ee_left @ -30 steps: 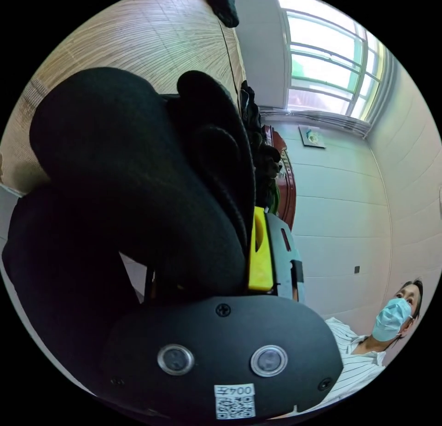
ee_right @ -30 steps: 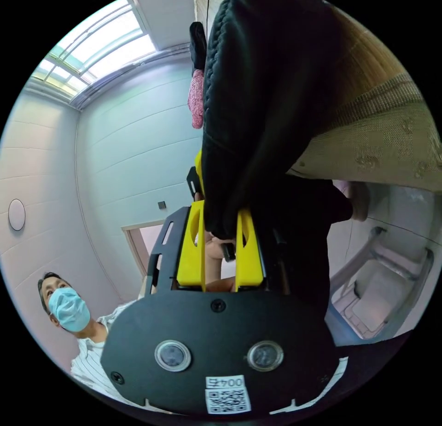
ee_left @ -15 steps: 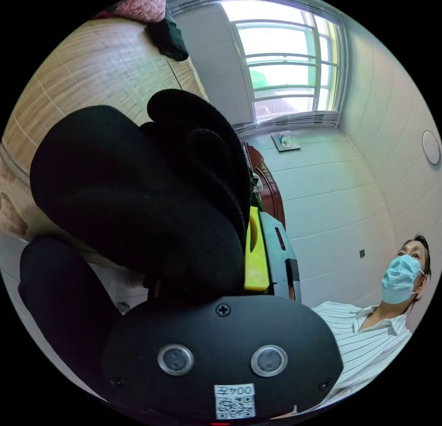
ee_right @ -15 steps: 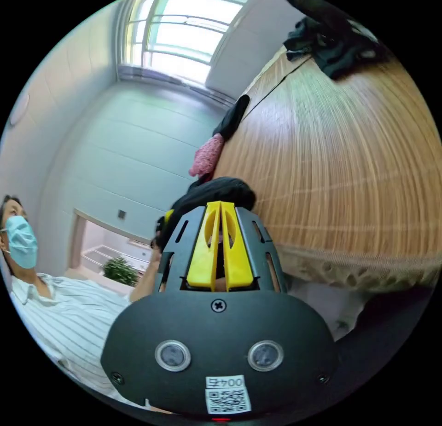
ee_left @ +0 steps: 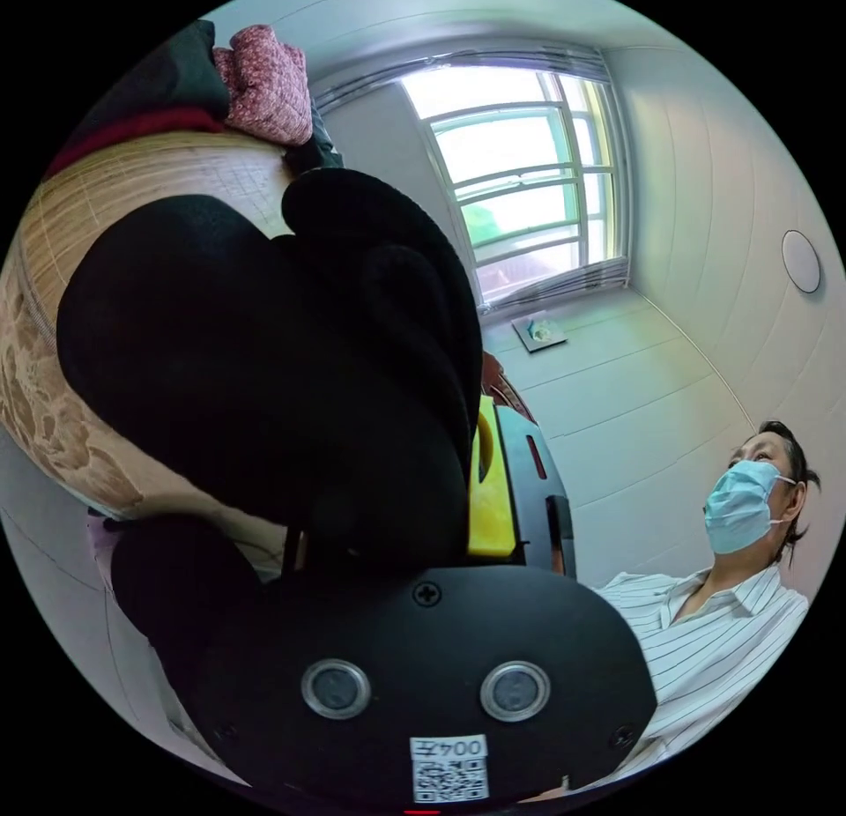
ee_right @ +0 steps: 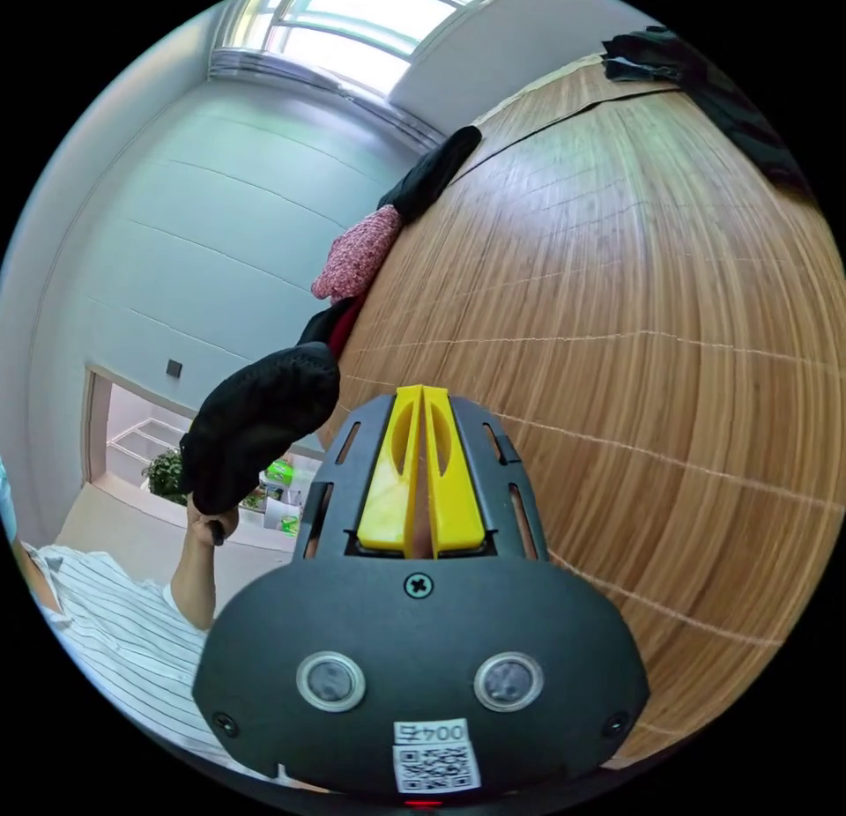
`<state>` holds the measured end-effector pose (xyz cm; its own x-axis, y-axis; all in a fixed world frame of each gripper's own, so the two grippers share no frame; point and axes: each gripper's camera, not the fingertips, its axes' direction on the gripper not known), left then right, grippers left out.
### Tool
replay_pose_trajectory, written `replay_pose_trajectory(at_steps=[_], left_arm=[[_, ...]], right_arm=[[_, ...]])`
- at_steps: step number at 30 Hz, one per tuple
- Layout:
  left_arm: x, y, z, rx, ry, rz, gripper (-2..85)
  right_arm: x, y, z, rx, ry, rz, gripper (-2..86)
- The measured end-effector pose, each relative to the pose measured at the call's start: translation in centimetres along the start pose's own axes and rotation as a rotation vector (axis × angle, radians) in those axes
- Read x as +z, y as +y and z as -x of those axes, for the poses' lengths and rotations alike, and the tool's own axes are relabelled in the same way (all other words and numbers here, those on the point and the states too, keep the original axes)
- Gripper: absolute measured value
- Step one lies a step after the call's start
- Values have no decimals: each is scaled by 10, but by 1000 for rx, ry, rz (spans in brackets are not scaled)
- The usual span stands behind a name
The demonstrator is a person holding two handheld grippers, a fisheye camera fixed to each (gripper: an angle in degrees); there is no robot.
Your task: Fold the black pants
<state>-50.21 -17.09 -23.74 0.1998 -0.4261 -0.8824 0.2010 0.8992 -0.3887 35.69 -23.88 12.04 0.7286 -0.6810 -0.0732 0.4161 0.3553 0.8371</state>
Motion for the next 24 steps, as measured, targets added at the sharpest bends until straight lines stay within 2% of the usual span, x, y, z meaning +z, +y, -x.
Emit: replay_pose_trajectory(at_steps=[6, 11, 18, 24], left_arm=[[46, -102, 36, 32, 28, -25, 145], [92, -203, 72, 78, 35, -63, 145], [126, -310, 137, 64, 25, -78, 145], [125, -419, 185, -5, 5, -83, 145]], right_arm=[[42, -93, -20, -147, 6, 11, -7], [94, -191, -53, -223, -21, 141, -7], [121, -250, -81, -215, -41, 131, -8], [139, -333, -106, -163, 112, 55, -8]])
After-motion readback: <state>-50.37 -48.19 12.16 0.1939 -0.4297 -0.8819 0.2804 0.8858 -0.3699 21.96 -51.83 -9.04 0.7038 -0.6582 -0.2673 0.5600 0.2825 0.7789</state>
